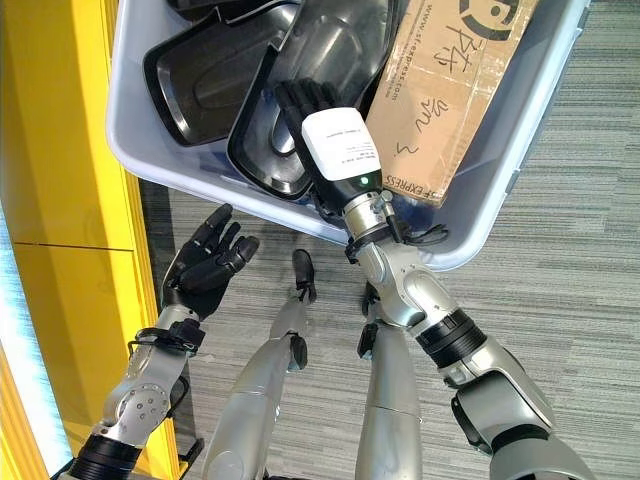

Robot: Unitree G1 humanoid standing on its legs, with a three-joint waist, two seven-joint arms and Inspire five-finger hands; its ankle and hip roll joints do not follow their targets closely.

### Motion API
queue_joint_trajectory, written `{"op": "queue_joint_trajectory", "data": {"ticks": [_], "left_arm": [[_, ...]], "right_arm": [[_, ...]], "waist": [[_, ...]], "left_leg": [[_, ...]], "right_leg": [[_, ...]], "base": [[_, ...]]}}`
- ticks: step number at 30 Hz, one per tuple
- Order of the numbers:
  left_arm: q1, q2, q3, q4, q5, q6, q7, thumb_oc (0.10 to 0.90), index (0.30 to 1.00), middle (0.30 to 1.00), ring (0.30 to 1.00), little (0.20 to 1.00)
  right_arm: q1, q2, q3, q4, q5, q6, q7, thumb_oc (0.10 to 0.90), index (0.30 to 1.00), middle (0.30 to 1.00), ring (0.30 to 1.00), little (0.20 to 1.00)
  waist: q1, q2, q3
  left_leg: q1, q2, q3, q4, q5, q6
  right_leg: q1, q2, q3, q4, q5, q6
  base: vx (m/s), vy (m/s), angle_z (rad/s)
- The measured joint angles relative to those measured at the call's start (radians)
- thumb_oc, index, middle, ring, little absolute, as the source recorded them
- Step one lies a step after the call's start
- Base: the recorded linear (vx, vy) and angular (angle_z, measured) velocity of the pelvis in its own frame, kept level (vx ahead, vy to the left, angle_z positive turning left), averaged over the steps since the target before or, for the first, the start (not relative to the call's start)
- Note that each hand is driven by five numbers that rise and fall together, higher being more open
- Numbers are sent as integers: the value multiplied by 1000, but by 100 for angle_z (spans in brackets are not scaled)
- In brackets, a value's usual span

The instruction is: Move parts from the plastic box to the shelf.

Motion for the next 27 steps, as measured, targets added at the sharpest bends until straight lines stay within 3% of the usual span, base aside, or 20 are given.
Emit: {"op": "queue_joint_trajectory", "data": {"ticks": [8,14,18,22,25,27], "left_arm": [[4,0,-3,-22,0,25,-13,900,1000,1000,1000,1000],[7,1,-3,-22,0,43,-30,900,1000,1000,1000,1000],[10,1,-1,-22,0,47,-36,900,1000,1000,1000,1000],[16,2,4,-22,-2,61,-36,900,1000,1000,1000,1000],[26,2,13,-22,-2,62,-38,900,1000,1000,1000,1000],[55,2,30,-25,-3,61,-55,900,1000,1000,1000,1000]], "right_arm": [[-24,1,40,4,-35,10,20,400,300,300,300,300],[-26,-1,46,3,-69,-57,70,400,300,300,300,300],[-21,-4,57,3,-58,-64,70,400,300,300,300,300],[20,-12,45,-44,103,-68,72,400,300,300,300,300],[46,-16,45,-92,144,-70,106,400,300,300,300,300],[104,-38,46,-202,180,-82,184,400,300,300,300,300]], "waist": [[22,0,0],[29,0,0],[29,0,0],[24,-1,0],[23,-1,1],[19,-2,1]], "left_leg": [[11,0,-4,12,-2,-3],[35,-1,-26,18,-5,-4],[59,-2,-26,17,-8,-2],[119,-3,-26,16,-17,1],[157,-1,-26,15,-27,-4],[253,1,-26,12,-40,2]], "right_leg": [[13,-3,-4,13,-12,1],[51,-10,-24,9,-15,-4],[78,-11,-24,3,-15,-3],[148,-6,-24,-17,-14,-1],[193,-1,-24,-33,-14,1],[299,4,-24,-63,-18,8]], "base": [[1,-2,0],[7,-20,9],[0,0,0],[0,0,0],[41,-13,-3],[54,-8,-4]]}}
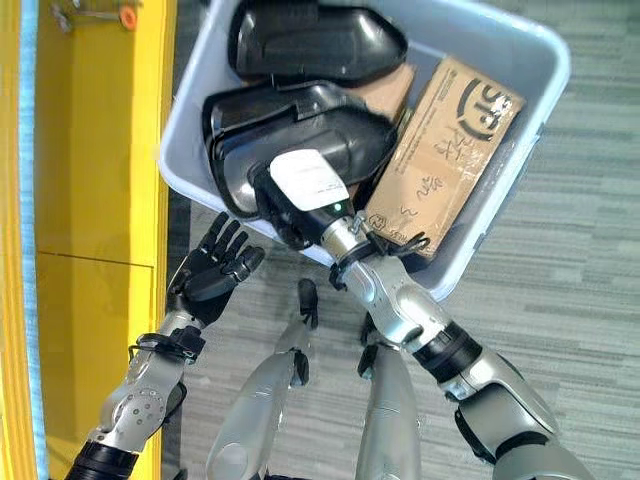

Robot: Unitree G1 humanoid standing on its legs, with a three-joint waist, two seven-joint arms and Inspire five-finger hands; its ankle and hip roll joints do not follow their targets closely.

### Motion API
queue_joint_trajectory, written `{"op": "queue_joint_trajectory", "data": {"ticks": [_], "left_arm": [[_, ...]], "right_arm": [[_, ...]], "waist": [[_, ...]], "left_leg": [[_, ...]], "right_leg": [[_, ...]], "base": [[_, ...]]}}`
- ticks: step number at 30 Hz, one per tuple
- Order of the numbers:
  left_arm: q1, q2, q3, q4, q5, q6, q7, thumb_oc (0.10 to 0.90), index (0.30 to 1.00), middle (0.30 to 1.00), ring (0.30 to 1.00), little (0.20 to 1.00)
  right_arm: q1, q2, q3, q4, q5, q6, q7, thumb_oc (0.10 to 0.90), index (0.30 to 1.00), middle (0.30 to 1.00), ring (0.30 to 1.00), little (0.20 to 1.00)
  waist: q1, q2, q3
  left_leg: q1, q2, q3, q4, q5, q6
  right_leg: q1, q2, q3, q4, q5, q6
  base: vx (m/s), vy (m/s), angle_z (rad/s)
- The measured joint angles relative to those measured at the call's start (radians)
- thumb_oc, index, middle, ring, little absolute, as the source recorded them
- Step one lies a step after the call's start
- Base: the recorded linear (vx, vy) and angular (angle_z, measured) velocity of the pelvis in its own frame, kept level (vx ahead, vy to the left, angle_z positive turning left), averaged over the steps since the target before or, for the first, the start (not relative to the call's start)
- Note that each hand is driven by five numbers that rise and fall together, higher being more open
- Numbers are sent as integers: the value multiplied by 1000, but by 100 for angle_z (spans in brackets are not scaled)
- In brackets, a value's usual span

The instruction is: Move parts from the plastic box to the shelf.

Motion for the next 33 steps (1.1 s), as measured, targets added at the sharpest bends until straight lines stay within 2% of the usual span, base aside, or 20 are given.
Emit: {"op": "queue_joint_trajectory", "data": {"ticks": [3,5,8,9,10,12,14,15,17,21,26,33], "left_arm": [[9,-3,33,-7,-1,17,-13,900,1000,1000,1000,1000],[22,-1,51,-20,-1,22,-21,900,1000,1000,1000,1000],[47,-2,95,-38,1,72,-29,900,1000,1000,1000,1000],[61,-1,104,-43,1,80,-33,900,1000,1000,1000,1000],[104,-1,135,-60,4,95,-43,900,1000,1000,1000,1000],[129,0,139,-60,7,117,-55,900,1000,1000,1000,1000],[135,-6,137,-60,34,142,-58,900,1000,1000,1000,1000],[163,-7,136,-60,55,162,-64,900,1000,1000,1000,1000],[195,-8,141,-59,74,165,-64,900,1000,1000,1000,1000],[193,-10,155,-27,112,166,-58,900,1000,1000,1000,1000],[192,-17,192,-16,112,161,-54,900,1000,1000,1000,1000],[192,-52,191,20,112,146,-36,900,1000,1000,1000,1000]], "right_arm": [[11,-11,4,-74,42,-3,79,400,300,300,300,300],[10,-23,4,-87,91,1,103,400,300,300,300,300],[28,-65,0,-119,204,27,143,400,300,300,300,300],[42,-80,-6,-133,233,37,156,400,300,300,300,300],[83,-102,-28,-166,286,44,193,400,300,300,300,300],[120,-111,-56,-180,318,49,231,400,300,300,300,300],[132,-145,-61,-194,344,63,278,400,300,300,300,300],[170,-164,-77,-205,373,73,333,400,300,300,300,300],[214,-161,-95,-219,381,74,382,400,300,300,300,300],[237,-201,-103,-222,392,63,470,400,300,300,300,300],[303,-231,-209,-223,394,10,527,400,300,300,300,300],[373,-249,-223,-223,407,-72,589,400,300,300,300,300]], "waist": [[-3,-1,1],[-5,-8,-3],[-7,-14,-5],[-6,-24,-10],[1,-56,-40],[1,-93,-87],[5,-102,-91],[4,-122,-121],[3,-151,-175],[-2,-188,-232],[-27,-193,-256],[-71,-195,-325]], "left_leg": [[107,5,-2,-13,-18,-2],[161,8,0,-17,-36,-5],[250,13,-9,-26,-60,0],[275,14,-10,-25,-68,-1],[299,17,-11,-25,-84,-3],[302,17,-11,-27,-90,-8],[339,15,-15,-33,-99,-8],[385,12,-17,-48,-101,-1],[407,12,-18,-61,-109,-2],[449,9,-25,-76,-115,-3],[472,9,-25,-76,-125,-5],[489,12,0,-77,-134,-2]], "right_leg": [[120,8,-3,-37,0,7],[179,9,-1,-58,-12,25],[296,23,-5,-113,-12,32],[327,25,-4,-129,-10,34],[367,33,-5,-164,-10,33],[379,36,-7,-181,-3,39],[432,38,-11,-211,8,34],[491,43,-11,-257,15,40],[530,50,-12,-307,22,46],[606,59,-14,-393,45,54],[654,66,-12,-446,72,57],[664,68,15,-454,85,60]], "base": [[91,-10,-2],[194,-21,1],[186,-25,4],[206,-30,1],[242,-20,-2],[268,-12,1],[199,0,7],[175,12,4],[143,21,2],[61,28,2],[7,50,-1],[-36,48,-11]]}}
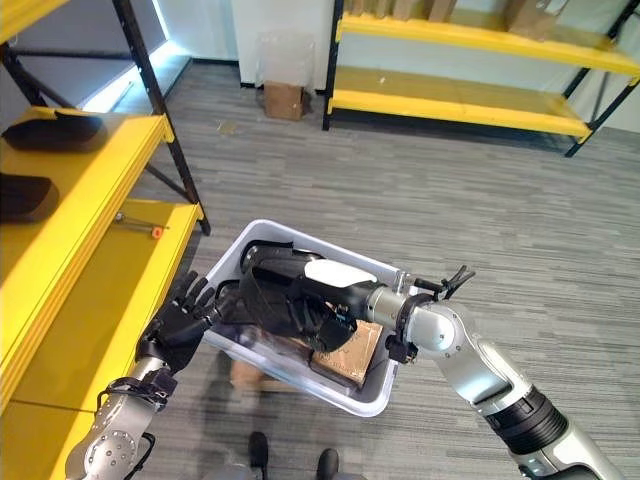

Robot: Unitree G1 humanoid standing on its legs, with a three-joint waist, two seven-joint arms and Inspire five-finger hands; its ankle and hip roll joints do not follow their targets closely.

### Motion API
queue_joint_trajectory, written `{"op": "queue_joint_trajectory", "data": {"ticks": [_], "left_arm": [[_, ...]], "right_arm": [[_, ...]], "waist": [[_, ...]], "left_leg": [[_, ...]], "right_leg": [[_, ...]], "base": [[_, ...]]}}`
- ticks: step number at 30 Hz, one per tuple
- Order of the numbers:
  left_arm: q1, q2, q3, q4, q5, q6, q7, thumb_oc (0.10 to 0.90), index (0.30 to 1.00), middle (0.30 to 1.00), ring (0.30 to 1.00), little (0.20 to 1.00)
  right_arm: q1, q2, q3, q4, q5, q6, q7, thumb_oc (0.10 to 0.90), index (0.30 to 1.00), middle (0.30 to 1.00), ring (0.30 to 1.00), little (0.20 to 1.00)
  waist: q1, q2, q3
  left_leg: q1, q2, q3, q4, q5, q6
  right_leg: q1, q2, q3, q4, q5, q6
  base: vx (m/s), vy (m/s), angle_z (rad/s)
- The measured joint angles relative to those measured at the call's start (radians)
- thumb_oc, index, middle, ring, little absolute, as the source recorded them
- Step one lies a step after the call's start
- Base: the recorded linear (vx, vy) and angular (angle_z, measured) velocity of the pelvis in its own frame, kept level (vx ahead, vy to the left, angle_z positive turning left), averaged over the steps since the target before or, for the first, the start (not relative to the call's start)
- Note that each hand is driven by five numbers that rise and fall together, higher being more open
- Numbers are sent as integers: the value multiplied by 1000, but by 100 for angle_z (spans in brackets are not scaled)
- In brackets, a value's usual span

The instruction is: Move parts from the plastic box to the shelf.

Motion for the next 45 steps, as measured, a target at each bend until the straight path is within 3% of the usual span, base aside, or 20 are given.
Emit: {"op": "queue_joint_trajectory", "data": {"ticks": [5,12,18,28,32,36,37,41,45], "left_arm": [[-4,-9,2,16,-1,-24,0,900,1000,1000,1000,1000],[-4,-30,3,34,-2,-38,0,900,1000,1000,1000,1000],[-4,-31,3,37,-2,-38,-1,900,1000,1000,1000,1000],[-5,-31,6,40,-1,-38,-1,900,1000,1000,1000,1000],[-6,-31,13,65,0,-36,-1,900,1000,1000,1000,1000],[0,-29,31,91,0,-34,-2,900,1000,1000,1000,1000],[3,-29,35,108,2,-33,-5,900,1000,1000,1000,1000],[24,-25,40,117,9,-19,-10,900,1000,1000,1000,1000],[48,-15,34,139,9,-15,-39,900,1000,1000,1000,1000]], "right_arm": [[6,-32,-23,0,-1,-42,21,400,300,300,300,300],[6,-86,-59,-45,0,-65,40,400,300,300,300,300],[6,-87,-63,-49,0,-64,44,400,300,300,300,300],[-4,-110,-66,-38,16,-20,160,400,300,300,300,300],[-32,-173,-46,-21,-106,-117,155,400,300,300,300,300],[-64,-188,0,53,-169,-166,127,400,300,300,300,300],[-66,-191,30,114,-238,-218,82,400,300,300,300,300],[-68,-193,74,205,-359,-305,-27,400,300,300,300,300],[-70,-195,133,304,-533,-407,-229,400,300,300,300,300]], "waist": [[-32,3,-8],[-36,10,-16],[-36,10,-16],[-33,9,-17],[-32,-5,-26],[-31,-25,-39],[-29,-31,-42],[-13,-31,-42],[2,-25,-41]], "left_leg": [[13,1,10,0,-2,-3],[16,1,20,-3,-7,4],[19,-1,27,0,0,5],[29,0,26,0,-4,1],[30,2,26,0,-6,-3],[28,4,26,0,-7,-4],[27,4,26,0,-9,-6],[15,3,25,0,-9,-6],[-6,2,11,0,-2,-2]], "right_leg": [[15,1,12,-15,13,4],[14,1,22,-16,15,9],[14,0,29,-17,20,3],[27,2,29,-21,20,3],[30,3,29,-27,17,11],[31,5,29,-33,17,11],[31,5,28,-37,17,11],[30,5,26,-60,26,13],[23,7,10,-80,30,12]], "base": [[-53,43,-7],[-31,34,-3],[-4,16,-3],[17,-10,0],[62,-65,0],[80,-116,0],[73,-125,1],[75,-132,1],[-12,-137,10]]}}
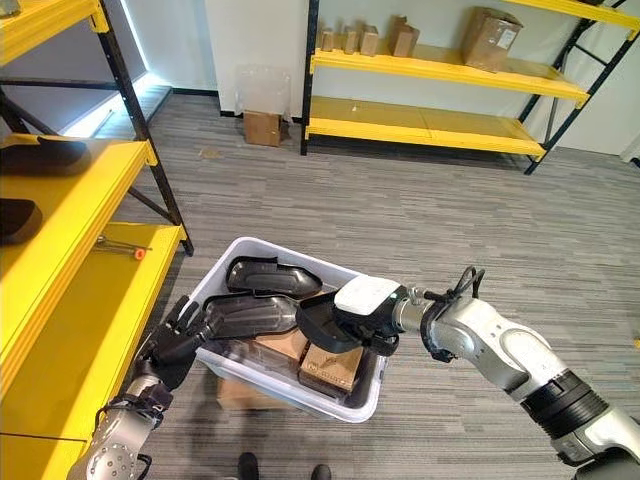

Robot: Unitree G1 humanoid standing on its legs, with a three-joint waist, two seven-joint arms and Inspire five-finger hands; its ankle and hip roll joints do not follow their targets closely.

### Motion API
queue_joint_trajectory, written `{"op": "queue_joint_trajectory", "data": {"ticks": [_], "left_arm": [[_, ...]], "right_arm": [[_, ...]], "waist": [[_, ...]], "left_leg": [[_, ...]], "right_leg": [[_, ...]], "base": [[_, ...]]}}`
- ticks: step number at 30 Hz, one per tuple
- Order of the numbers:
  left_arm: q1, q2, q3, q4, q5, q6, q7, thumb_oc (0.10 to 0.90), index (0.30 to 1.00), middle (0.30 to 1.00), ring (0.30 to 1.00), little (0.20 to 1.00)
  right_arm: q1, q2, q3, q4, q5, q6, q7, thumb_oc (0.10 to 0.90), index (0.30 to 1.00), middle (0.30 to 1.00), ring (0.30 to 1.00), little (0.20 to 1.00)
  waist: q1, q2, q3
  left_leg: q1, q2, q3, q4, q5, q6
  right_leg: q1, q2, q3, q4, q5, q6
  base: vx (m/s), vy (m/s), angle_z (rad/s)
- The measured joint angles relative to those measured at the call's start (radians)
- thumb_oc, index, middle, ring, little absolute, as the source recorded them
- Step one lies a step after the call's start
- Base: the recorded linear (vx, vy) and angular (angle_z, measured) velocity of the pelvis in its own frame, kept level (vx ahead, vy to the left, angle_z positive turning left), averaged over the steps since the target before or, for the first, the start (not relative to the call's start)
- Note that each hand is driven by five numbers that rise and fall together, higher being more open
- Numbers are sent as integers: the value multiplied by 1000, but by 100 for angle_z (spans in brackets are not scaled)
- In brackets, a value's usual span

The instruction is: Move parts from the plastic box to the shelf.

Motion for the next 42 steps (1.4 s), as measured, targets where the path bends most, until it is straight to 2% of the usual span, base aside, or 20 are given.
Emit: {"op": "queue_joint_trajectory", "data": {"ticks": [3,4,5,7,9,14,15,17,25,29,31,33,38,42], "left_arm": [[1,21,-11,26,0,-2,-21,900,1000,1000,1000,1000],[-1,29,-16,39,-2,-6,-34,900,1000,1000,1000,1000],[-13,30,-34,53,-7,-28,-44,900,1000,1000,1000,1000],[-70,30,-63,51,-12,-48,-87,900,1000,1000,1000,1000],[-89,30,-63,49,-13,-53,-101,900,1000,1000,1000,1000],[-85,76,-81,35,-19,-68,-125,900,1000,1000,1000,1000],[-87,104,-82,24,-47,-75,-141,900,1000,1000,1000,1000],[-103,106,-80,24,-51,-75,-140,900,1000,1000,1000,1000],[-126,113,-77,4,-55,-93,-166,900,1000,1000,1000,1000],[-128,114,-77,3,-90,-93,-167,900,1000,1000,1000,1000],[-132,114,-79,2,-91,-93,-167,900,1000,1000,1000,1000],[-125,126,-79,-2,-93,-93,-166,900,1000,1000,1000,1000],[-110,147,-68,-3,-99,-92,-165,900,1000,1000,1000,1000],[-110,146,-70,-12,-124,-91,-164,900,1000,1000,1000,1000]], "right_arm": [[-4,-1,17,40,-73,-28,-101,400,300,300,300,300],[-52,-2,51,91,-114,-42,-166,400,300,300,300,300],[-91,-3,58,145,-137,-50,-233,400,300,300,300,300],[-216,-25,77,216,-197,-24,-319,400,300,300,300,300],[-251,-22,96,216,-253,-10,-346,400,300,300,300,300],[-290,-24,128,206,-335,-6,-414,400,300,300,300,300],[-311,-25,128,170,-356,21,-421,400,300,300,300,300],[-322,-23,128,155,-362,34,-421,400,300,300,300,300],[-365,-24,167,219,-362,165,-417,400,300,300,300,300],[-361,-27,167,261,-346,193,-418,400,300,300,300,300],[-355,-27,167,338,-324,197,-438,400,300,300,300,300],[-334,-46,167,416,-319,241,-433,400,300,300,300,300],[-296,-75,130,433,-308,288,-437,400,300,300,300,300],[-286,-75,110,433,-289,306,-459,400,300,300,300,300]], "waist": [[21,15,2],[26,36,16],[43,64,43],[72,135,167],[88,150,234],[104,133,295],[102,131,318],[104,141,340],[115,157,348],[102,157,348],[99,157,348],[100,157,348],[74,157,348],[74,158,348]], "left_leg": [[-39,2,-3,1,11,-1],[-80,3,-11,3,26,3],[-126,7,-13,25,27,3],[-218,15,-23,66,46,3],[-231,20,-38,62,61,1],[-257,19,-44,64,67,-11],[-282,17,-45,65,68,-16],[-286,16,-47,65,76,-12],[-317,17,-69,79,81,-18],[-317,19,-68,81,83,-21],[-317,18,-67,85,83,-21],[-318,18,-67,87,83,-21],[-316,18,-63,86,83,-21],[-309,19,-50,86,81,-19]], "right_leg": [[-40,3,-2,2,3,-3],[-80,4,-11,8,9,-7],[-137,4,-13,42,3,-5],[-239,6,-21,123,0,-12],[-268,5,-33,166,-16,-22],[-356,-11,-33,294,-81,-39],[-400,-18,-32,342,-97,-43],[-408,-18,-33,360,-99,-51],[-453,-26,-52,421,-133,-68],[-459,-27,-51,431,-138,-71],[-465,-33,-49,443,-144,-71],[-465,-33,-48,444,-145,-70],[-464,-32,-44,443,-144,-71],[-464,-31,-32,446,-143,-72]], "base": [[-158,-89,5],[-237,-96,9],[-402,-188,11],[-226,-143,6],[-131,-110,12],[-61,-89,4],[-24,-84,4],[-24,-74,4],[-17,-69,7],[0,-44,-1],[1,-18,0],[0,0,0],[3,1,-1],[5,10,-9]]}}
